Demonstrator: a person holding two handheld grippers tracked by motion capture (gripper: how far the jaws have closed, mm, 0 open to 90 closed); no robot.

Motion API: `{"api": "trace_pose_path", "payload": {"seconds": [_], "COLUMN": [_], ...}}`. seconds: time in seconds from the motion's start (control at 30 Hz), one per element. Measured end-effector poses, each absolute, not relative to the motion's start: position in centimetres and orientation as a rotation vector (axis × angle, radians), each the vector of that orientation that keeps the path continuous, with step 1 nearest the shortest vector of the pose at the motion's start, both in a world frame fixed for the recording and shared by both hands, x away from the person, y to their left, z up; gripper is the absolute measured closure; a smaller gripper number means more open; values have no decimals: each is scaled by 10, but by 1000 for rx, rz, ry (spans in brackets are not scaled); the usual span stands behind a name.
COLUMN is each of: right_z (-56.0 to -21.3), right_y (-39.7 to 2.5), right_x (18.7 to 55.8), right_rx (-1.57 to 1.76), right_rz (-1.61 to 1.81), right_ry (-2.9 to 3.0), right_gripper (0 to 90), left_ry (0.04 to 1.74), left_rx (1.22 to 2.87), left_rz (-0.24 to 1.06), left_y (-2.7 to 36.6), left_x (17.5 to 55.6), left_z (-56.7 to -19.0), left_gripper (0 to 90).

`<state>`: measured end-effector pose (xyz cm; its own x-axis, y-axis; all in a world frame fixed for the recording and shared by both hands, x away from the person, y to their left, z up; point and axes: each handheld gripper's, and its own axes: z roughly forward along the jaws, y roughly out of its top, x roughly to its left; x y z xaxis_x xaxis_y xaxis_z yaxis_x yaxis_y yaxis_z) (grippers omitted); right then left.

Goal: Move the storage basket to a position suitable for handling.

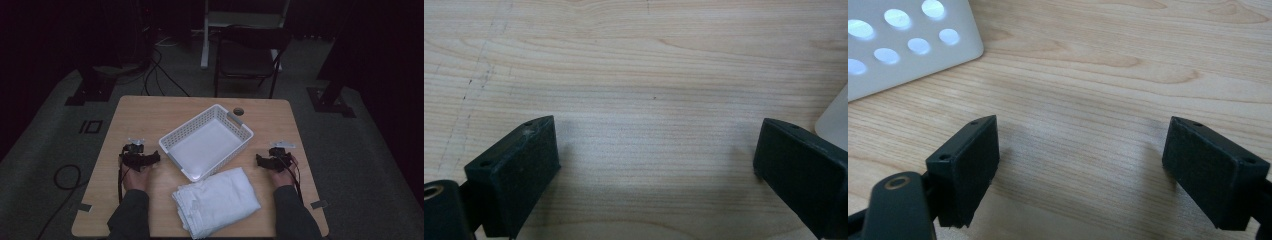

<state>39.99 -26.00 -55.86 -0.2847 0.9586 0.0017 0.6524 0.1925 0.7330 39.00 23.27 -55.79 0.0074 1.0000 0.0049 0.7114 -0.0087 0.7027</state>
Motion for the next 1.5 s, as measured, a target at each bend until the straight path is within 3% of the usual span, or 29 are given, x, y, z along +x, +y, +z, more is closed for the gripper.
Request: {"api": "trace_pose_path", "payload": {"seconds": [0.13,0.63,0.97,1.5], "right_z": [-559,-559,-559,-559], "right_y": [-260,-260,-260,-260], "right_x": [400,399,399,399], "right_rx": [1500,1492,1491,1491], "right_rz": [879,879,880,880], "right_ry": [2012,2024,2025,2024], "right_gripper": [148,136,136,136], "left_ry": [1764,1713,1611,1457], "left_rx": [1783,1800,1763,1704], "left_rz": [715,638,716,715], "left_y": [232,237,229,215], "left_x": [386,377,363,344], "left_z": [-554,-548,-521,-484], "left_gripper": [152,345,344,319]}}
